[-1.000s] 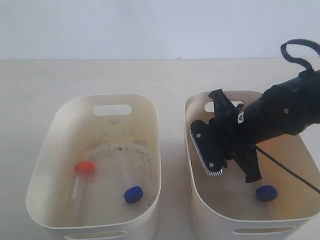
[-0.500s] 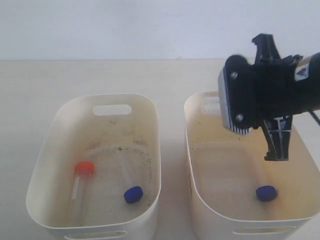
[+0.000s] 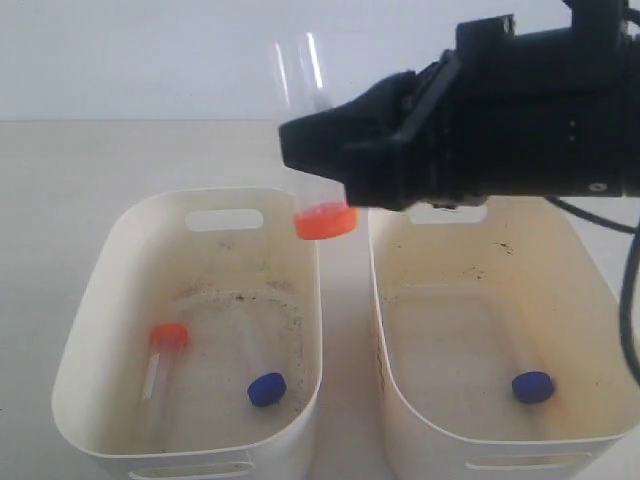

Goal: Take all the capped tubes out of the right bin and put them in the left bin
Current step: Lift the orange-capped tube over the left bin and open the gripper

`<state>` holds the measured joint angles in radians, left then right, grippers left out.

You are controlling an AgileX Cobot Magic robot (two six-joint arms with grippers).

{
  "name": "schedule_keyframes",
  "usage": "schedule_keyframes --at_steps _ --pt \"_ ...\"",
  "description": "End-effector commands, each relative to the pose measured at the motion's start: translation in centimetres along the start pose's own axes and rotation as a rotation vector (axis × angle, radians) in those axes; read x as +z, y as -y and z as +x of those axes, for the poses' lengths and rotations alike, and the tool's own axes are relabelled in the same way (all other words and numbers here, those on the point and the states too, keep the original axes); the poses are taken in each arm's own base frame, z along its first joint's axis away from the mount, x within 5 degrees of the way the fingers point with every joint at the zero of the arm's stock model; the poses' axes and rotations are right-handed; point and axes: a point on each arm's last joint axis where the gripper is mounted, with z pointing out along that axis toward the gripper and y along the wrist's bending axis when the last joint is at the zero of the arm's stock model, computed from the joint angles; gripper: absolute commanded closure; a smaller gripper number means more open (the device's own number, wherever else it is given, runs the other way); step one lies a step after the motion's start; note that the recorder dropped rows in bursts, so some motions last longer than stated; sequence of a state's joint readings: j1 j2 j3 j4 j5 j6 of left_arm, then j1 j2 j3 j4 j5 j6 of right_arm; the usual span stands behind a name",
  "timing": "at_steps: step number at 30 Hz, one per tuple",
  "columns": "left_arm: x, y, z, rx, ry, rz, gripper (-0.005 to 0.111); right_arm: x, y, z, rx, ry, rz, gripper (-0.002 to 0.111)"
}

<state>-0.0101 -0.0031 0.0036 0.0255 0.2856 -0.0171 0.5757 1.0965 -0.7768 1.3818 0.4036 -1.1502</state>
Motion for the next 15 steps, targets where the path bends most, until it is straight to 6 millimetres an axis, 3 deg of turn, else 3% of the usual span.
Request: schedule_keyframes --at_steps 1,7,10,15 --pt "0.0 0.0 -0.2 -0.015 0.009 0.002 0.102 2.1 -0.8 0.4 0.250 0.022 -0.030 0.108" --pt "0.0 0.0 -0.2 -0.015 0.009 0.002 0.102 6.0 -0.2 3.2 0.385 -0.087 0.071 0.108" --pt "0.0 0.0 -0.2 -0.015 0.009 0.002 0.102 7.4 -0.3 3.9 0.374 -0.122 0.099 0.107" --pt "0.0 0.0 -0.2 -0.015 0.009 0.002 0.102 9.9 -0.2 4.7 0.397 -0.171 0.111 0.083"
